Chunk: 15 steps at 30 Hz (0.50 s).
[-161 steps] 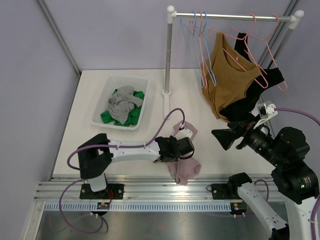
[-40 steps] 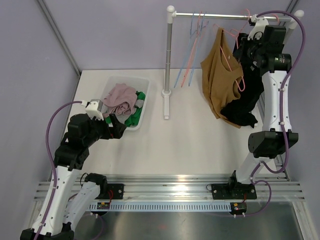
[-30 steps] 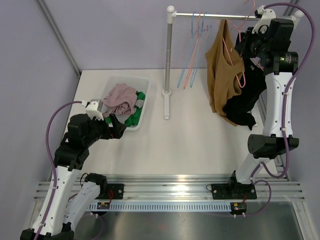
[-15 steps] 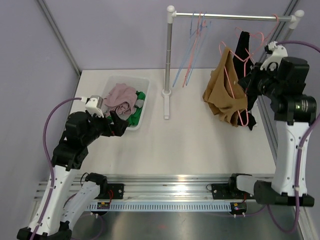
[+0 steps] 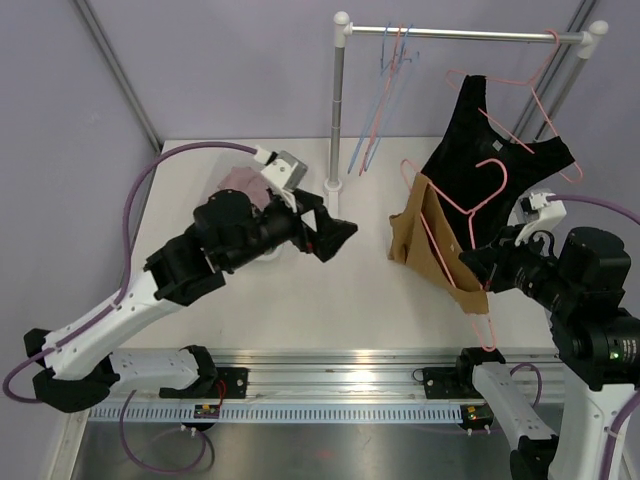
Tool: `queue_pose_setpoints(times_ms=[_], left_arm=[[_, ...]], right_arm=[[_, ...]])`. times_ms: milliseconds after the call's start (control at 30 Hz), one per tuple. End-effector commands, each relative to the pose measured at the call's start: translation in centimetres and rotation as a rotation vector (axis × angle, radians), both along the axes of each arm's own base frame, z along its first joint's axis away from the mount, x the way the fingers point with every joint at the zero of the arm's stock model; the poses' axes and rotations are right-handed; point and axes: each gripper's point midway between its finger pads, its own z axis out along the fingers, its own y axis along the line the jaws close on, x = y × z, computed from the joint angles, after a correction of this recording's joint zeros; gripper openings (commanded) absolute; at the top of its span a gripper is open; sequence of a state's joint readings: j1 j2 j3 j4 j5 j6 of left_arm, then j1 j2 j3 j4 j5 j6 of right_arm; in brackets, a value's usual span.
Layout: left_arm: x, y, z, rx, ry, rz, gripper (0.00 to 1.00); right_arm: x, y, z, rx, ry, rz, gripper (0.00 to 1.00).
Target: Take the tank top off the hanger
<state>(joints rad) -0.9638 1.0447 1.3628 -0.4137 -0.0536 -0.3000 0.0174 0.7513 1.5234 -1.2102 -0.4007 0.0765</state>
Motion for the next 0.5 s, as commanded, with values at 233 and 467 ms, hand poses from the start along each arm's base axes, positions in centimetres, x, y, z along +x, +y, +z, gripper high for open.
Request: queue_pose_setpoints(times_ms=[233, 467], left_arm=[[1.7, -9.2, 3.8, -0.053, -0.176, -0.002, 0.99], [3.7, -10.3, 1.9, 0.019, -0.188, 0.076, 0.88]], right_arm=[[-4.6, 4.4, 1.9, 0.135, -0.07, 0.272, 0.0], [-6.0, 5.7, 3.3, 0.175, -0.102, 0.376, 0.0]])
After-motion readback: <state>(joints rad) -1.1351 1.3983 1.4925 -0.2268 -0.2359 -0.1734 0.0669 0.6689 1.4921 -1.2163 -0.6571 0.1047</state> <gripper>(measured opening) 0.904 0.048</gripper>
